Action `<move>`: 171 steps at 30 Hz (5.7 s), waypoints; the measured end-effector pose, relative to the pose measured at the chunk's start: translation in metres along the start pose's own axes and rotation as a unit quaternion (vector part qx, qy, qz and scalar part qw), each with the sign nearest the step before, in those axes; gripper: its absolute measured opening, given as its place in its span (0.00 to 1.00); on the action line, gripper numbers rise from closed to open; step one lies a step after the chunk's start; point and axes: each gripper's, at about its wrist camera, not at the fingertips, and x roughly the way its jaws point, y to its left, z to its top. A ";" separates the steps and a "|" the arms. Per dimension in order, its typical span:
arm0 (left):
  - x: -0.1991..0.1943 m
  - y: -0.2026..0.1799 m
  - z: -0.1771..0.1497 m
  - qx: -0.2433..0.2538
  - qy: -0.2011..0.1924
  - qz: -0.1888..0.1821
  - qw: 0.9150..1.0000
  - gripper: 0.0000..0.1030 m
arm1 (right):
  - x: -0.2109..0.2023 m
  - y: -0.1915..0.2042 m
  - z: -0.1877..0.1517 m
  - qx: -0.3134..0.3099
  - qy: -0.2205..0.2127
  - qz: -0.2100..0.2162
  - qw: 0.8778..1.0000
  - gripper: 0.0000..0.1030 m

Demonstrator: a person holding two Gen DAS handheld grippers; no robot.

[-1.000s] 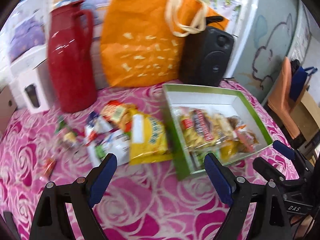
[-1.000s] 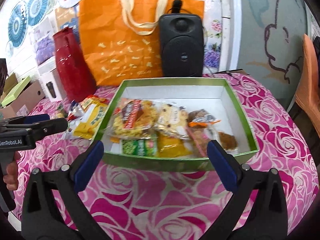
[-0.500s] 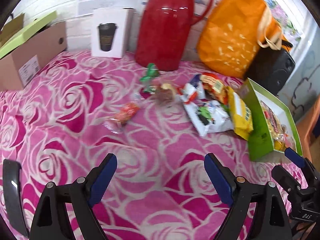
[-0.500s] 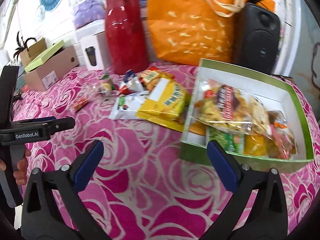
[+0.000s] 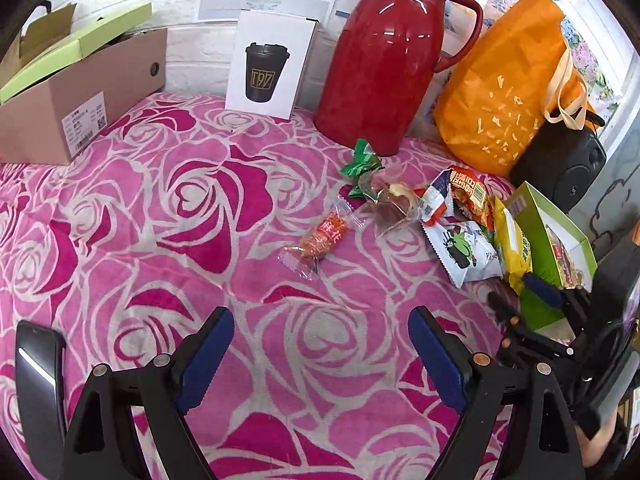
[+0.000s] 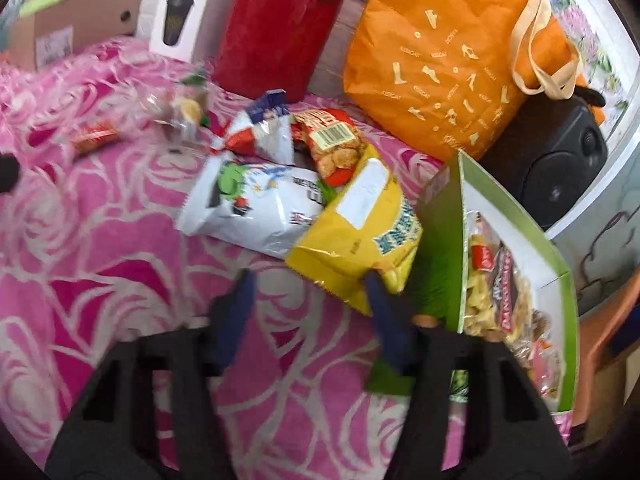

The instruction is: Organize snacks

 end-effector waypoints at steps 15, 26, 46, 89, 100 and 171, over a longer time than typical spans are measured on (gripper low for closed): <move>0.073 -0.011 0.048 0.093 0.039 0.019 0.995 0.54 | -0.066 -0.009 -0.031 0.037 -0.037 0.154 0.987 0.05; 0.012 -0.017 0.021 0.071 0.019 -0.054 0.996 0.20 | -0.007 0.012 0.001 -0.057 -0.054 -0.036 0.996 0.56; -0.003 -0.040 -0.029 0.087 0.056 -0.080 0.991 0.20 | -0.074 -0.009 -0.063 0.034 -0.043 0.192 0.980 0.32; -0.027 -0.195 0.005 0.205 -0.003 -0.146 0.968 0.19 | -0.113 -0.144 -0.051 0.258 -0.136 0.110 0.950 0.46; 0.014 -0.314 0.028 0.253 0.017 -0.203 0.946 0.19 | -0.091 -0.257 -0.116 0.343 -0.090 -0.017 0.935 0.47; 0.090 -0.133 0.027 0.121 0.056 -0.075 0.988 0.25 | -0.078 -0.093 -0.045 0.137 -0.060 0.184 0.972 0.99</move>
